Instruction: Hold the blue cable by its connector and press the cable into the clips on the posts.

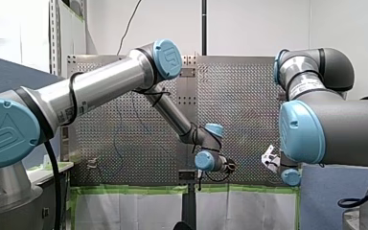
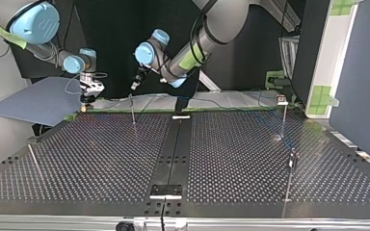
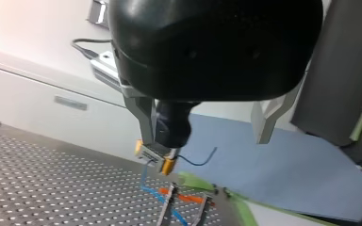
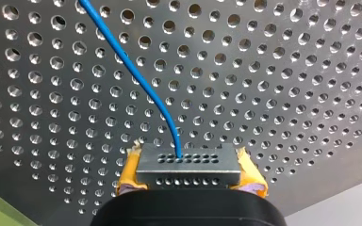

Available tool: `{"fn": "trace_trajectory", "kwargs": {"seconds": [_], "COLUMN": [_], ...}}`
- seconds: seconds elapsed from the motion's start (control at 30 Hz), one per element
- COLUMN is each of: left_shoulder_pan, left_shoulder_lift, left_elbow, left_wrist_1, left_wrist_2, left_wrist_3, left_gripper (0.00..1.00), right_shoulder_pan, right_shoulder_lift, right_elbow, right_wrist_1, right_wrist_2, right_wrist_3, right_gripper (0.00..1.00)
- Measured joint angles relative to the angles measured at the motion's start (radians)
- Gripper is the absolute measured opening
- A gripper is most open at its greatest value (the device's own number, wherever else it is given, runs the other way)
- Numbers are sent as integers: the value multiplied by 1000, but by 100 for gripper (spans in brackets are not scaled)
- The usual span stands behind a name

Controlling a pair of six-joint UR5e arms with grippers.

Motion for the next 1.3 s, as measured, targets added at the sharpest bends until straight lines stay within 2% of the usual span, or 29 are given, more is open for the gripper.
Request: {"fn": "trace_trajectory", "kwargs": {"seconds": [0.2,0.47,0.73,0.97,1.3], "left_shoulder_pan": [-6,-7,-5,0,2], "left_shoulder_lift": [-13,-70,-88,-89,-89], "left_elbow": [0,13,44,71,73], "left_wrist_1": [50,114,172,147,119], "left_wrist_2": [-50,-113,-125,-118,-118], "left_wrist_3": [-38,-62,-47,-13,-4], "left_gripper": [100,100,100,100,100], "right_shoulder_pan": [-1,0,1,2,2], "right_shoulder_lift": [1,2,2,3,3], "right_elbow": [0,0,0,0,0], "right_wrist_1": [3,6,6,4,2], "right_wrist_2": [1,3,3,2,-1], "right_wrist_3": [1,0,1,0,0], "right_gripper": [0,0,0,0,0]}}
